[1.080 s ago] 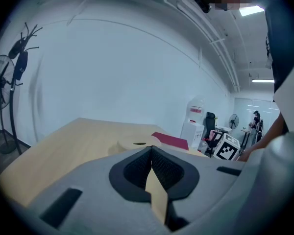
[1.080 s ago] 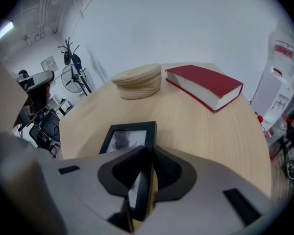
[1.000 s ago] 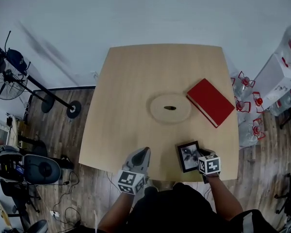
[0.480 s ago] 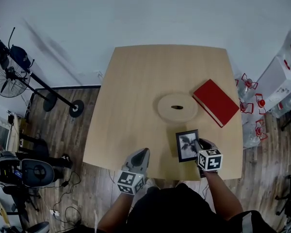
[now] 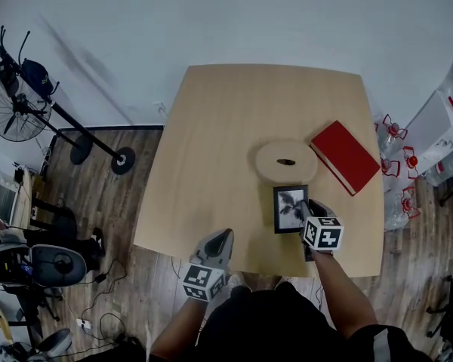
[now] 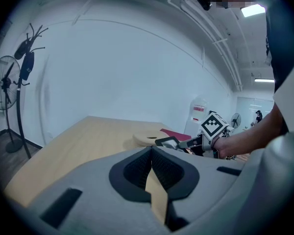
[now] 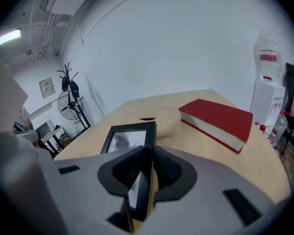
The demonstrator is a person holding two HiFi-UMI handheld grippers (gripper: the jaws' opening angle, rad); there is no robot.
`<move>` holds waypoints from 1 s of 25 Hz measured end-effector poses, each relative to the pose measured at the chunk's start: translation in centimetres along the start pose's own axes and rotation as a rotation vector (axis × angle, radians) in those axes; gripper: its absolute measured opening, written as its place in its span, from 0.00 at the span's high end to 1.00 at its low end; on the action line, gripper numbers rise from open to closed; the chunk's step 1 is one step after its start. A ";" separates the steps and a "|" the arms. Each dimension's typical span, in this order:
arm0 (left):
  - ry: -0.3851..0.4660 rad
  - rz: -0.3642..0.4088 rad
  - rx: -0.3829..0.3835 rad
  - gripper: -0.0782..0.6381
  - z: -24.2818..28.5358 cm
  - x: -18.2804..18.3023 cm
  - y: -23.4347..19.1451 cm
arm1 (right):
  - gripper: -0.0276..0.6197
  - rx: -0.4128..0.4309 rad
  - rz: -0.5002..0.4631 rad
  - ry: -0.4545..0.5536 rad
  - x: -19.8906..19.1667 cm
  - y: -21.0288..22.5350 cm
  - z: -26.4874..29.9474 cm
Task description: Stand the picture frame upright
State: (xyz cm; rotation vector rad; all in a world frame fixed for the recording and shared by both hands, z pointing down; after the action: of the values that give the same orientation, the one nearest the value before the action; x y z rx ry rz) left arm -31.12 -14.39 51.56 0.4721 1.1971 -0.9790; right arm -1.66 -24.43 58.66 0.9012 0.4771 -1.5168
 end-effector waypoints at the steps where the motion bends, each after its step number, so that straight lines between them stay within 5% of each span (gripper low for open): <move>1: -0.005 -0.005 0.000 0.90 0.0 -0.1 -0.2 | 0.86 -0.005 0.005 0.002 0.2 -0.1 0.4; 18: -0.017 -0.026 0.034 0.90 -1.4 -0.6 -3.0 | 0.86 -0.087 0.046 -0.019 0.5 -1.3 4.6; 25: -0.021 0.030 0.039 0.90 -1.4 -0.3 -3.6 | 0.86 -0.122 0.025 -0.042 -0.1 -1.4 5.4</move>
State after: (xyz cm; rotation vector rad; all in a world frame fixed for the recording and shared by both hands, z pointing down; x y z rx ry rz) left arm -34.94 -15.12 52.05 0.5087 1.1506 -0.9806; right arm -4.40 -28.20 61.71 0.7770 0.5200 -1.4648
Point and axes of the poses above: the fingertips, and each gripper's own axes: z forward along the fingers, y to its right, x out of its top, the point moved 8 cm from there along -z, backward along the fingers, and after that the axes turned 3 degrees about -x, right-handed, at the moved point
